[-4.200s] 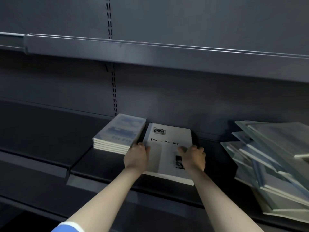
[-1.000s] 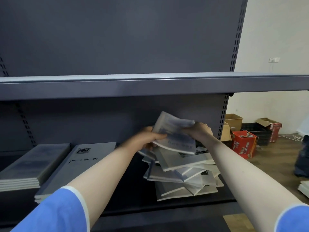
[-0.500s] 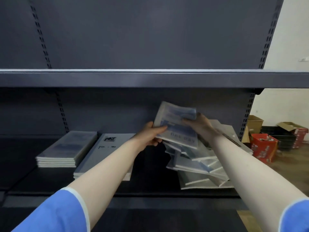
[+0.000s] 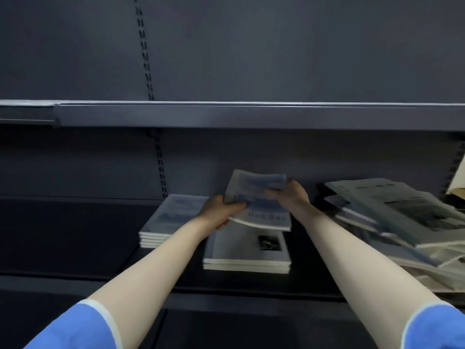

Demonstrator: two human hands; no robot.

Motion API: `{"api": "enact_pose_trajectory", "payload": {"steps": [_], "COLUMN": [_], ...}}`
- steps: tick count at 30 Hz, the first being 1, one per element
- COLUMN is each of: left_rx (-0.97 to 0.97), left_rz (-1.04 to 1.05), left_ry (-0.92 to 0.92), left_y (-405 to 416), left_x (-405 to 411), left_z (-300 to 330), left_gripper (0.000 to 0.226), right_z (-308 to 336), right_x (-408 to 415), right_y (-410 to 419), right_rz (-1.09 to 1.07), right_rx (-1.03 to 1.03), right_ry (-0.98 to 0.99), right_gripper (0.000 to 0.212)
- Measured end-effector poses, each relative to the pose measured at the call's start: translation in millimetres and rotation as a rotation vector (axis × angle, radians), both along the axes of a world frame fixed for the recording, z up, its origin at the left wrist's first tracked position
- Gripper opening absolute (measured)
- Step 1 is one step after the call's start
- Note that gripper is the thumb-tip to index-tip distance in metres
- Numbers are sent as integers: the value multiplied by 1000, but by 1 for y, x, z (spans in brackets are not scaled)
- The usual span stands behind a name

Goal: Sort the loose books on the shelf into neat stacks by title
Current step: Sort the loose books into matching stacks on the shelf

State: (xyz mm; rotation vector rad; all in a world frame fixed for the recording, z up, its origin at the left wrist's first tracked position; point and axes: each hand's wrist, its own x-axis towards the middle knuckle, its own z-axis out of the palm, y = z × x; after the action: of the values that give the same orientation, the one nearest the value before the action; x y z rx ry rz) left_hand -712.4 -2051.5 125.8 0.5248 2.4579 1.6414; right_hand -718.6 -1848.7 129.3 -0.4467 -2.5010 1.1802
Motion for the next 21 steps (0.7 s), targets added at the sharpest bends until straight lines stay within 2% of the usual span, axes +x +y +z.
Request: {"api": "enact_pose_trajectory", "payload": {"steps": [2, 5, 9, 13, 16, 21], "left_rx": [-37, -147, -244, -324, -340, -486], "left_rz": [41, 82, 119, 201, 264, 378], "left_ry": [32, 62, 73, 56, 49, 70], "left_y": [-31, -73, -116, -144, -154, -169], "left_x": [-8, -14, -20, -33, -37, -38], "left_z": [-3, -5, -10, -22, -29, -40], "left_gripper": [18, 29, 16, 47, 50, 48], "right_z": [-7, -19, -32, -40, -43, -54], "right_x": [-12, -25, -37, -50, -62, -73], "right_y": [-33, -79, -127, -154, -167, -188], "right_rz": [0, 26, 43, 21, 20, 20], "right_rx": [-11, -53, -51, -3, 30, 71], "right_ry": [-11, -2, -6, -59, -96, -140], "right_gripper": [47, 48, 52, 52, 51, 53]}}
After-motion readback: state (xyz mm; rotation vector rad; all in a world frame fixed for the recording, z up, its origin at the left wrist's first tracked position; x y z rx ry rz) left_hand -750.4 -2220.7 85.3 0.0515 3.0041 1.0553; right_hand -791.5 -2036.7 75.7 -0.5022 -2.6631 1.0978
